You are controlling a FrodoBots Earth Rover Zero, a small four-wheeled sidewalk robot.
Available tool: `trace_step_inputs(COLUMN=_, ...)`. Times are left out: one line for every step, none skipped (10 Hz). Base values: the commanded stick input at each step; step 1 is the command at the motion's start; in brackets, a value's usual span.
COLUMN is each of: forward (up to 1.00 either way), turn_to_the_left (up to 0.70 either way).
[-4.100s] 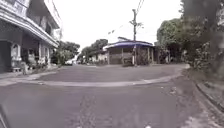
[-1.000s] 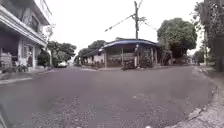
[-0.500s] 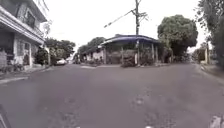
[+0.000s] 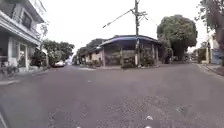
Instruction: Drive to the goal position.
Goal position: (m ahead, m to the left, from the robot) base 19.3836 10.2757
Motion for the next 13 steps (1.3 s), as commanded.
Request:
trace_step_inputs(forward=1.0, turn_to_the_left=0.0)
trace_step_inputs(forward=1.0, turn_to_the_left=0.0)
trace_step_inputs(forward=1.0, turn_to_the_left=0.0)
trace_step_inputs(forward=1.0, turn_to_the_left=0.24)
trace_step_inputs(forward=1.0, turn_to_the_left=0.31)
trace_step_inputs(forward=1.0, turn_to_the_left=0.37)
trace_step_inputs(forward=1.0, turn_to_the_left=0.33)
trace_step_inputs(forward=1.0, turn_to_the_left=0.21)
trace_step_inputs(forward=1.0, turn_to_the_left=0.0)
trace_step_inputs(forward=1.0, turn_to_the_left=0.0)
trace_step_inputs(forward=1.0, turn_to_the_left=0.0)
trace_step_inputs(forward=1.0, turn_to_the_left=0.0)
trace_step_inputs(forward=1.0, turn_to_the_left=0.01)
